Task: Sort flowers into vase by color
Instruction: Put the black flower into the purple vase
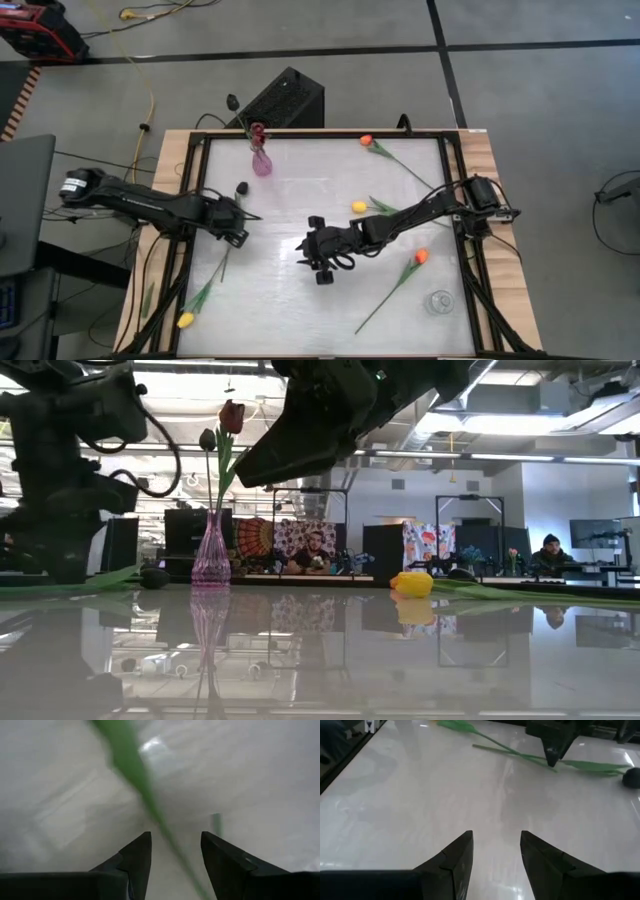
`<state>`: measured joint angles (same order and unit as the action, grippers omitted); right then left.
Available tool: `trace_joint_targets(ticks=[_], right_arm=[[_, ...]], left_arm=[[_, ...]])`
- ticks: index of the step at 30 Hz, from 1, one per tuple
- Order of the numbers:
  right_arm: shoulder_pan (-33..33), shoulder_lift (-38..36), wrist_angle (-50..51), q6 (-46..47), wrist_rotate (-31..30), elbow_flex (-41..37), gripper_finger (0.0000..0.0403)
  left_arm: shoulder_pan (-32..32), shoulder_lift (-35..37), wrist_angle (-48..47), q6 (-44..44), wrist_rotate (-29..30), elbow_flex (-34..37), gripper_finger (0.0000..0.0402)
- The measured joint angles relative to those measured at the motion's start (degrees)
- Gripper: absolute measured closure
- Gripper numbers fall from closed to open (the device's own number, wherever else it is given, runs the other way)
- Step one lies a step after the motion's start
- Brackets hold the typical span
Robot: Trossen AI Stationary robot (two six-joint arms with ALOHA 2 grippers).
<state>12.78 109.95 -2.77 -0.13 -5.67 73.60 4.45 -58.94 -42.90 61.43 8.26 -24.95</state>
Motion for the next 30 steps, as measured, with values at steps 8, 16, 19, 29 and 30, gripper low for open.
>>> trace_joint_targets(ticks=[8, 16, 19, 29, 30], right_arm=[[0.0, 0.0, 1.1, 1.0, 0.0, 0.0, 0.0214], [0.0, 0.0, 1.7, 1.2, 0.0, 0.0, 0.0214], [0.0, 0.0, 1.6, 1.2, 0.0, 0.0, 0.0214], [0.0, 0.0, 2.2, 1.2, -0.1, 0.0, 0.0214], [0.0, 0.0, 2.5, 1.2, -0.1, 0.0, 0.0214]], left_arm=[[0.0, -5.8, 2.8, -1.8, -1.5, -0.3, 0.0253], [0.0, -6.1, 2.0, -4.7, 0.7, -1.6, 0.0346], [0.0, -4.3, 2.8, -7.1, 5.0, -3.7, 0.0392], [0.1, 6.4, 9.8, -21.1, 14.0, -10.0, 0.0401], [0.2, 7.8, 12.2, -23.4, 14.2, -10.2, 0.0401]])
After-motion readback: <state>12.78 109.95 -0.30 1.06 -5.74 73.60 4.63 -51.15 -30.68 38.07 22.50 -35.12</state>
